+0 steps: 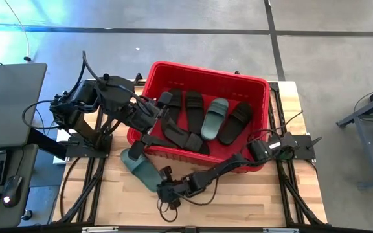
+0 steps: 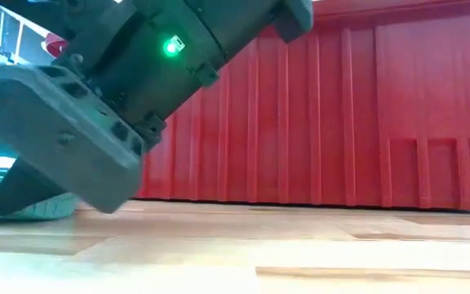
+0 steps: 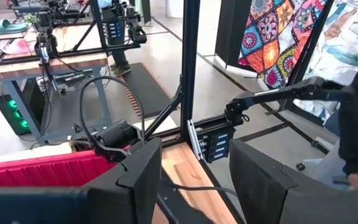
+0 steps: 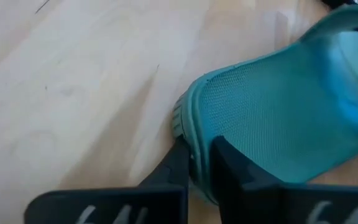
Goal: Pick and place slides into bin
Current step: Put the green slide into the red bin
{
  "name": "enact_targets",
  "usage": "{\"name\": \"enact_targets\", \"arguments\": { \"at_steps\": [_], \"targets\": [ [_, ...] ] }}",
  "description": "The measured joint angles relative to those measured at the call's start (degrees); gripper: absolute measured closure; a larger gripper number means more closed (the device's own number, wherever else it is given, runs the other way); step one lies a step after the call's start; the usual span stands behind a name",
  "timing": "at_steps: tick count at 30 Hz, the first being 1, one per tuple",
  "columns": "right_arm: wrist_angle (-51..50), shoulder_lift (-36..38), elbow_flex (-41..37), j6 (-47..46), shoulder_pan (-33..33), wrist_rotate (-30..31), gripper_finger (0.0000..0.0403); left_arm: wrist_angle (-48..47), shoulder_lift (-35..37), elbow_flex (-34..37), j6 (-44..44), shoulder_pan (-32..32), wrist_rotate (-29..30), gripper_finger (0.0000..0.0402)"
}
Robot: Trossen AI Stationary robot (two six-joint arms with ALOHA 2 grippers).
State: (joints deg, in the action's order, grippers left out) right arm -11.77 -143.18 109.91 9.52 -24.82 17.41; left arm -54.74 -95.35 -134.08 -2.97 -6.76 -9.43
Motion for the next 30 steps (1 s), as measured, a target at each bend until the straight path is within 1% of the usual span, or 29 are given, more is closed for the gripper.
{"name": "enact_targets", "arguments": {
  "at_steps": [2, 6, 8, 11, 16, 18, 20, 22, 26, 28, 30],
  "targets": [
    [0.13, 0.35, -0.12, -2.26, -1.03, 1.04, 0.0388, -0.51, 0.00, 0.00, -0.23, 0.00, 0.02, 0.0229],
    [-1.00, 3.78, -0.42, -2.51, -3.65, -1.63, 0.0398, -1.18, 0.00, 0.00, -0.23, 0.00, 0.04, 0.0229],
    [-0.71, 6.27, -0.42, -2.18, -4.76, -1.72, 0.0397, -1.22, 0.00, 0.00, -0.84, 0.00, 0.52, 0.0229],
    [-0.05, 9.88, -0.29, -2.19, -5.32, -0.86, 0.0400, -1.79, 0.00, 0.00, -3.24, -0.15, 3.24, 0.0229],
    [-0.39, 15.50, -0.33, -2.00, -5.70, 2.23, 0.0401, -3.05, -0.45, 0.00, -2.75, -0.07, 7.61, 0.0229],
    [0.23, 18.41, -0.31, -0.63, -6.05, 3.34, 0.0401, -3.38, -0.59, 0.02, -2.61, -0.04, 7.76, 0.0229],
    [-0.24, 21.31, -0.26, 1.97, -6.50, 2.86, 0.0401, -3.30, -0.52, 0.02, -2.05, -0.04, 7.51, 0.0229],
    [-1.55, 23.81, -0.24, 3.78, -7.03, 0.21, 0.0402, -3.32, -0.44, 0.00, -0.23, -0.11, 7.21, 0.0229],
    [-3.63, 28.81, -0.24, 3.23, -8.75, -4.13, 0.0402, -3.32, -0.46, 0.00, 1.93, -0.11, 5.80, 0.0229],
    [-6.02, 31.22, -0.23, 4.17, -9.71, -4.37, 0.0402, -3.32, -0.44, 0.00, 1.95, -0.11, 5.18, 0.0229],
    [-11.02, 33.57, -0.20, 5.51, -10.75, -2.91, 0.0402, -3.32, -0.46, 0.00, 1.95, -0.11, 4.77, 0.0229]
  ]
}}
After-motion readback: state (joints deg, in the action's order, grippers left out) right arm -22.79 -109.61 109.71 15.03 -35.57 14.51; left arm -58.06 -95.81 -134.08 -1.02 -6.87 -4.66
